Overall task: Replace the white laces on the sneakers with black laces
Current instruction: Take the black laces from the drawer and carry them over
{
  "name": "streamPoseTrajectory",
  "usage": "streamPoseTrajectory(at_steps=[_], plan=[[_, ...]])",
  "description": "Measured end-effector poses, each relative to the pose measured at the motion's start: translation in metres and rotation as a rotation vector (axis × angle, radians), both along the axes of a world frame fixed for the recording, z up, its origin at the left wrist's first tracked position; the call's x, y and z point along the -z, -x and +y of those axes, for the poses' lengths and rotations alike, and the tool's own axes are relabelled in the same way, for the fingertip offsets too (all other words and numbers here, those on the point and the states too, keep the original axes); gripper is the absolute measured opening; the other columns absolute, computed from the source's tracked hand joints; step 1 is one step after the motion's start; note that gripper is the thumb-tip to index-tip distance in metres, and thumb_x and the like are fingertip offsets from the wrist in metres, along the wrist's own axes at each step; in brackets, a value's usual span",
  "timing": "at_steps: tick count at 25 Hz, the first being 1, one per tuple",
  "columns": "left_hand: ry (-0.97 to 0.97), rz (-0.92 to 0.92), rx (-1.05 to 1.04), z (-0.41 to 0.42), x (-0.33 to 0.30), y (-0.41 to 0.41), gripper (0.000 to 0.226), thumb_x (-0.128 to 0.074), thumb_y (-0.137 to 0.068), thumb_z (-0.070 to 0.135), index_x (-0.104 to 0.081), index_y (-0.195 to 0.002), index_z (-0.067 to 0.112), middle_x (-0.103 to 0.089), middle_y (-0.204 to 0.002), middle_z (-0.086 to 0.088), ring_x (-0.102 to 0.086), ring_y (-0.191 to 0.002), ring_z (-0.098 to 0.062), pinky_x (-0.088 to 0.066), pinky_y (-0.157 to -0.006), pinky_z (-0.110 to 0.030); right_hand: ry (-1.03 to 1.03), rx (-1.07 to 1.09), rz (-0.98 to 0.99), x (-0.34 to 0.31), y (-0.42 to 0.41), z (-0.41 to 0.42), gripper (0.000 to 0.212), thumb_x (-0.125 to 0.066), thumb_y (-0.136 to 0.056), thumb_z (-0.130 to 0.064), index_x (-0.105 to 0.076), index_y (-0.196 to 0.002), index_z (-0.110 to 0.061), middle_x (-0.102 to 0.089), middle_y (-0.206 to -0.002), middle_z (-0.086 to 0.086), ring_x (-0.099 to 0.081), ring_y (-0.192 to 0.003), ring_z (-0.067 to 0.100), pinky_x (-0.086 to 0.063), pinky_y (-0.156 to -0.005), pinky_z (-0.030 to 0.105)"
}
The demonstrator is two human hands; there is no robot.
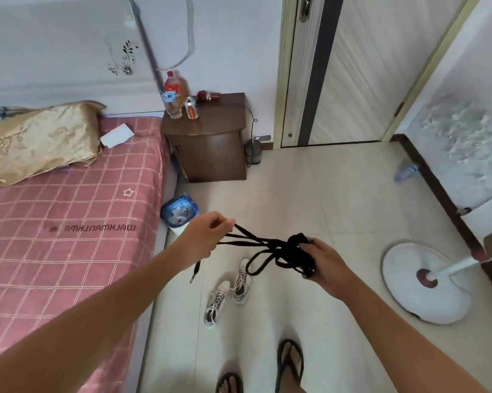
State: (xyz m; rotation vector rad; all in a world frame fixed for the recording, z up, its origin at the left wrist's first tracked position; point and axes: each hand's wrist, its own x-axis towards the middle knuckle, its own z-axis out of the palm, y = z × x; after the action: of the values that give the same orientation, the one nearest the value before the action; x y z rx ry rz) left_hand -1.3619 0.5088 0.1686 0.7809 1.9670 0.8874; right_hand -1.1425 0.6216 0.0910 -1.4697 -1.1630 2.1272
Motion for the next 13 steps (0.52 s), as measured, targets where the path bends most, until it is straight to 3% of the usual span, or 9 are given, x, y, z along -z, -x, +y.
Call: streamPoseTrajectory(at_steps=[2,4,8,11,13], plan=[[-0.029,0.103,0.047,0.045,0.047,0.011,0.021,-0.055,-0.093,0.027,-0.054,-0.076,0.015,-0.048,-0.060,0.005,-0.037,-0.047,-0.005,-0.028,-0.044,-0.017,-0.065,0.015,-0.091,0.057,0.020,0.055,0.017,-0.046,-0.094,-0.009,-0.062,-0.100,-0.012,-0.065,-0.084,0.008,-0.061,-0.073,0.020,-0.049,-0.061,0.030],[-0.044,0.093,0.057,0.088,0.102,0.023,0.020,-0.057,-0.093,0.026,-0.055,-0.076,0.015,-0.053,-0.063,0.002,-0.042,-0.050,-0.009,-0.031,-0.042,-0.015,-0.082,0.062,-0.140,0.122,0.038,0.099,0.022,-0.042,-0.093,-0.004,-0.061,-0.102,-0.010,-0.065,-0.087,0.010,-0.063,-0.078,0.021,-0.051,-0.064,0.031],[-0.229,0.097,-0.088,0.164,0.226,0.061,0.020,-0.053,-0.094,0.016,-0.055,-0.074,0.015,-0.057,-0.070,-0.008,-0.047,-0.053,-0.012,-0.038,-0.045,-0.022,-0.054,0.106,-0.184,0.285,0.060,0.155,0.023,-0.040,-0.094,-0.002,-0.060,-0.101,-0.011,-0.064,-0.091,0.011,-0.063,-0.084,0.024,-0.052,-0.070,0.032],[-0.484,-0.057,-0.306,0.195,0.330,0.089,0.024,-0.044,-0.094,0.004,-0.051,-0.072,0.012,-0.059,-0.068,-0.004,-0.059,-0.061,-0.011,-0.054,-0.055,-0.027,0.028,0.165,-0.247,0.426,0.058,0.171,0.017,-0.043,-0.097,-0.010,-0.059,-0.095,-0.007,-0.065,-0.082,0.012,-0.060,-0.074,0.023,-0.045,-0.077,0.035],[-0.569,-0.232,-0.436,0.209,0.396,0.104,0.024,-0.039,-0.092,0.000,-0.049,-0.072,0.009,-0.063,-0.062,-0.001,-0.064,-0.062,-0.013,-0.058,-0.062,-0.030,0.093,0.307,-0.306,0.515,0.044,0.177,0.018,-0.041,-0.095,-0.005,-0.059,-0.098,-0.004,-0.062,-0.076,0.013,-0.058,-0.066,0.023,-0.045,-0.071,0.033]])
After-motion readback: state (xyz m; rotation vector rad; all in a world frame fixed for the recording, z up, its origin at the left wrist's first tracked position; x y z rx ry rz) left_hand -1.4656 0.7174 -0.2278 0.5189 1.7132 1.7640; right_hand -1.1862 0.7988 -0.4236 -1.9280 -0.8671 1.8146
